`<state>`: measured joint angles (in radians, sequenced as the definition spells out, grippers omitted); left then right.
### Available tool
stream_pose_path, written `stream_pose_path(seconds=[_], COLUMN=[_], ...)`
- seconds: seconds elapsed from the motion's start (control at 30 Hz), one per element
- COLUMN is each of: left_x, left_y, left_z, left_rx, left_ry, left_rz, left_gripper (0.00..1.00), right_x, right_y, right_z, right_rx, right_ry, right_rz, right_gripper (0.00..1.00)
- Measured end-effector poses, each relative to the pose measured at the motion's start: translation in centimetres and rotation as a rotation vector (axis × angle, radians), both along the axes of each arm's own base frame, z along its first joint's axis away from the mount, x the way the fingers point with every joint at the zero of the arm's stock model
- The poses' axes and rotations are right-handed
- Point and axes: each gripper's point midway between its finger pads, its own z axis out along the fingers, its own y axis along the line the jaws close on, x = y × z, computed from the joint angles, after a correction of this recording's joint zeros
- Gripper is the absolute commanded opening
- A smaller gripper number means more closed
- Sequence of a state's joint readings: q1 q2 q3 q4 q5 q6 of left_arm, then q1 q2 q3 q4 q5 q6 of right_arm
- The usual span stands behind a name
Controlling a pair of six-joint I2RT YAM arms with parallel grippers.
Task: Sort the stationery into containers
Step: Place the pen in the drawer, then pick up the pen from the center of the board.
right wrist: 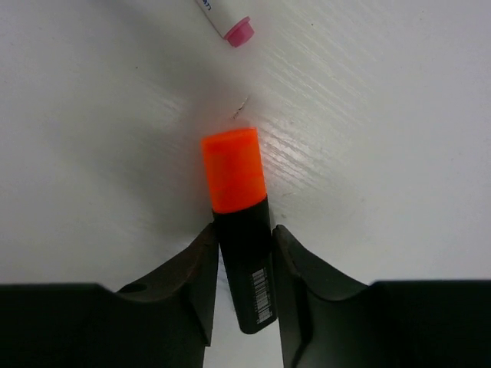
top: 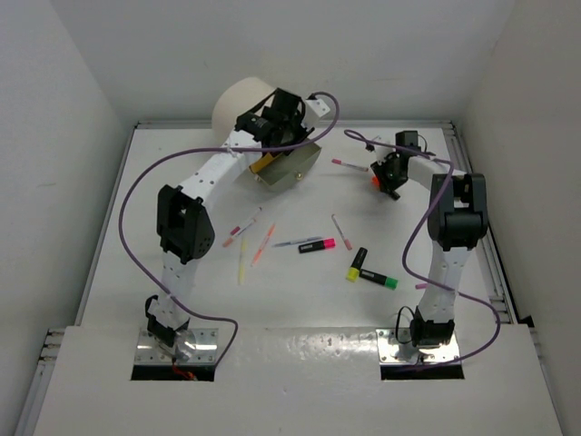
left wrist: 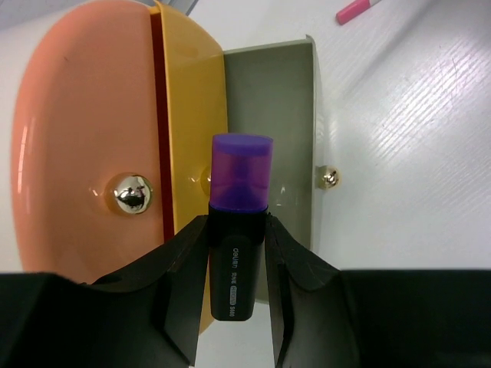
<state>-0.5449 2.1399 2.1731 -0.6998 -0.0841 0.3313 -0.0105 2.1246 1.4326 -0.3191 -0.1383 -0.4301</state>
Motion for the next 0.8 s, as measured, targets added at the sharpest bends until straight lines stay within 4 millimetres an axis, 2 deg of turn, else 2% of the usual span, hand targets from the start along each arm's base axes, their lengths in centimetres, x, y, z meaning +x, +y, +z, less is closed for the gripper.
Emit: stream_pose_path(seconds=[0.1,0.13,0.23,0.3,0.5,0.6,0.7,0.8], left_x=[0.0,0.0,0.0,0.0,0.2,0.4,0.1,-0.3], left_y=[0.1,0.1,0.0,-0.2,-0.2,0.0,1.4,3.6], left_z=[-0.6,-0.7,-0.8,-0.8,-0.6,0.1,1.9,6.3], left_rx=[0.004,0.004,0.000,-0.009,-0.030,-0.078,-0.156,-0.260], left_ry=[0.011,0.014,0.017,0.018,0.012,0.007,0.004,-0.052], left_rz=[0.000,-0.001,-0.006,-0.005,0.008,0.022,0.051,0.079], left_gripper=[0.37,0.47,0.66,0.68,0.70,0.70,0.71,0.71], right_x=[0.2,0.2,0.8,1.0,1.0,0.7,0.8,2.2], right_y=[0.0,-0.1,-0.1,0.0,0.2,0.9,2.7,5.5], right_z=[0.1,0.1,0.6,0.8,1.0,1.5,3.4,7.5], right_rx=[-0.006,-0.008,-0.011,-0.008,0.008,0.054,0.145,0.293], right_ry=[-0.008,-0.010,-0.039,-0.047,-0.048,-0.047,-0.062,-0.111], right_rz=[0.011,0.013,0.017,0.018,0.005,-0.016,-0.055,-0.100], right_gripper=[0.17,0.14,0.05,0.00,0.00,0.00,0.00,0.00])
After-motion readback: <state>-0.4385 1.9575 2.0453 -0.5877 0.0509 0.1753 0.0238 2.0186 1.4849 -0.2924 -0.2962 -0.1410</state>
